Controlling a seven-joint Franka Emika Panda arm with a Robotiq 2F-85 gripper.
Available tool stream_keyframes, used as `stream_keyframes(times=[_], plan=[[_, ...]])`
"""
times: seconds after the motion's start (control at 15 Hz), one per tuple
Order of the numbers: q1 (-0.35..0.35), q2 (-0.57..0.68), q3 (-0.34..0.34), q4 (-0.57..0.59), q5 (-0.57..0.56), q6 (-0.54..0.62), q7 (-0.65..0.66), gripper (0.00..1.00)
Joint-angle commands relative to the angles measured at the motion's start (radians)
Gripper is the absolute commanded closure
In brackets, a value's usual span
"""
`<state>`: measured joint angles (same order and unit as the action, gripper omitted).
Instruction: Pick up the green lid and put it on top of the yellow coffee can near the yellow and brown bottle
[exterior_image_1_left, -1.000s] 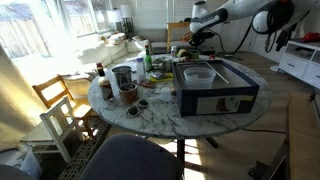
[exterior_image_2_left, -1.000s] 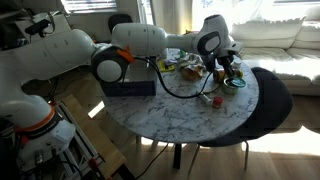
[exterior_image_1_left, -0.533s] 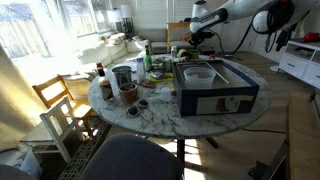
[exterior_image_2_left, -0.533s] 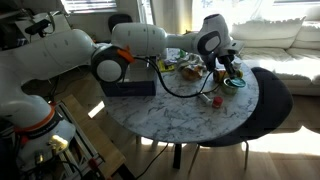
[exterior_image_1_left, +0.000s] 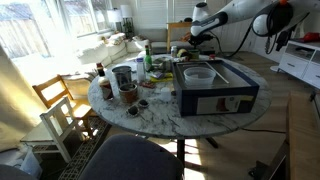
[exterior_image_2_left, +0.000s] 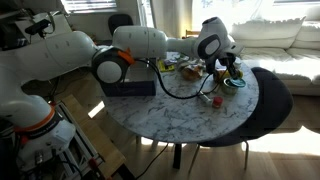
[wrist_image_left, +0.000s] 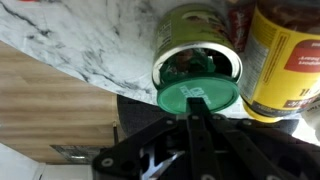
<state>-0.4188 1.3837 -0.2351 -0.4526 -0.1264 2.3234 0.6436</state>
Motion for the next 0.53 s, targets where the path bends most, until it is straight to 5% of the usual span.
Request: stream_keyframes(times=[0.0, 0.47], plan=[[0.008, 0.026, -0.038, 0.004, 0.009, 0.046, 0.064, 1.00], [0.015, 0.036, -0.045, -0.002, 0.006, 0.051, 0.067, 1.00]])
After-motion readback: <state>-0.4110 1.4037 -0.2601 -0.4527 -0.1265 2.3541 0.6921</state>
